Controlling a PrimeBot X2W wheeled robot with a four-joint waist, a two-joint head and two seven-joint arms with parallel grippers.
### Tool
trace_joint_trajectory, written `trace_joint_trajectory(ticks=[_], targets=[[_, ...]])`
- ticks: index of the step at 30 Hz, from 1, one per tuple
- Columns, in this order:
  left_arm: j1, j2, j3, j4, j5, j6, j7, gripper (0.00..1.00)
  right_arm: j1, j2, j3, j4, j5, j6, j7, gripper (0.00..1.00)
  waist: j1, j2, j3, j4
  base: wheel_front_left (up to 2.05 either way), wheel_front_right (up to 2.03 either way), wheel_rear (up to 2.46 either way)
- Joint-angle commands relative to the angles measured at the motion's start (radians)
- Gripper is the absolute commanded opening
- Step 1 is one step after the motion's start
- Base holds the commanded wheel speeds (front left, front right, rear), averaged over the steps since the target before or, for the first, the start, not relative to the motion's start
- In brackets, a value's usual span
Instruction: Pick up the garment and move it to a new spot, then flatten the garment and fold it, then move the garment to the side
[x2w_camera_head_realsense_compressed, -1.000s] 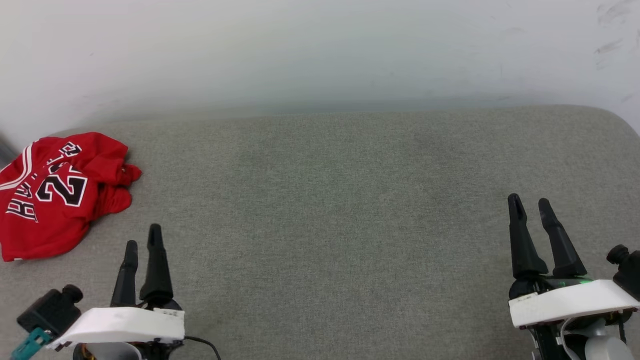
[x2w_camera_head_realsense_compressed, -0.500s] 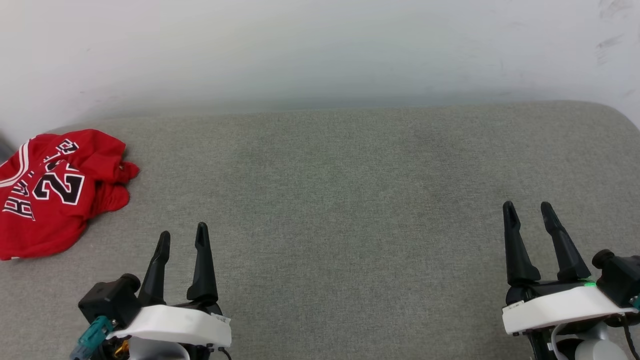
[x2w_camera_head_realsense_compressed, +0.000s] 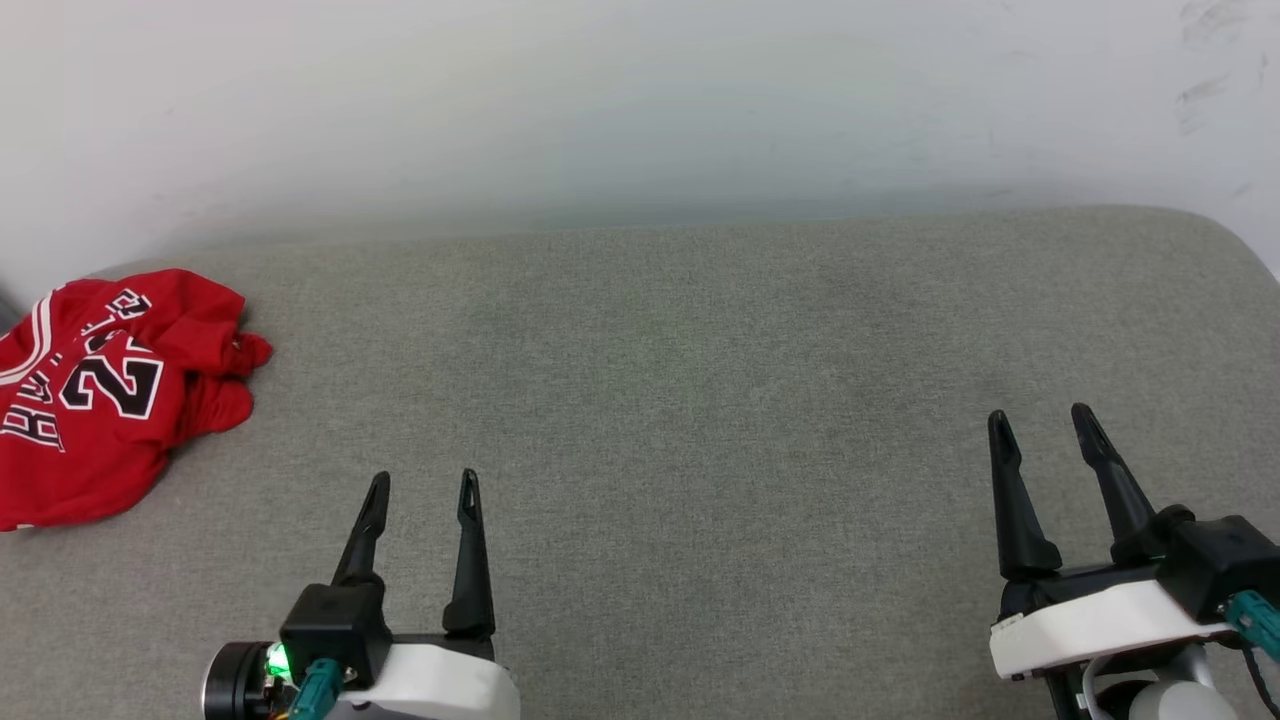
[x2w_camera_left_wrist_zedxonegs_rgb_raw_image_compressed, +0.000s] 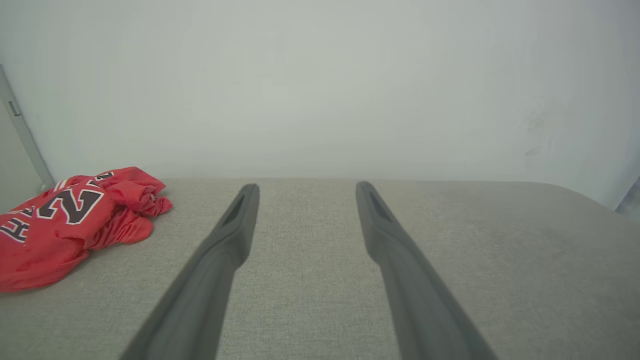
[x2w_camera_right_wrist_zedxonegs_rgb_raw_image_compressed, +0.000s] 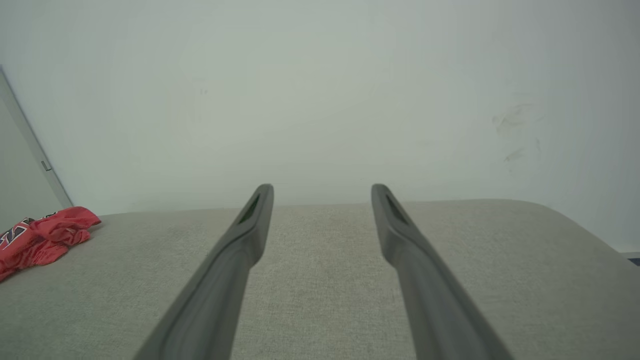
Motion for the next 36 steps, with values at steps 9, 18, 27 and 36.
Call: trace_joint_trajectory(ticks=[9, 18, 27, 36], targets=[[-0.016, 0.041, -0.09, -0.029, 0.024, 0.105, -0.03, 1.0, 0.008, -0.002, 0.016, -0.033, -0.115, 0.0, -0.029, 1.0, 0.0, 0.0, -0.004, 0.003, 0.0, 0.0, 0.0], [0.032, -0.014, -0.001, -0.066, 0.009, 0.018, -0.046, 1.0, 0.019, -0.001, 0.01, -0.014, -0.054, 0.0, -0.047, 1.0, 0.0, 0.0, -0.007, 0.002, 0.0, 0.0, 0.0], [0.08, -0.102, 0.114, -0.071, 0.079, -0.145, -0.063, 1.0, 0.025, -0.001, 0.027, 0.013, -0.066, 0.0, -0.063, 1.0, 0.0, 0.0, -0.001, -0.011, 0.0, 0.0, 0.0], [0.1, -0.151, 0.184, -0.038, 0.166, -0.242, -0.08, 1.0, 0.023, -0.001, 0.026, 0.011, -0.12, 0.0, -0.081, 1.0, 0.0, 0.0, 0.007, -0.017, 0.0, 0.0, 0.0]])
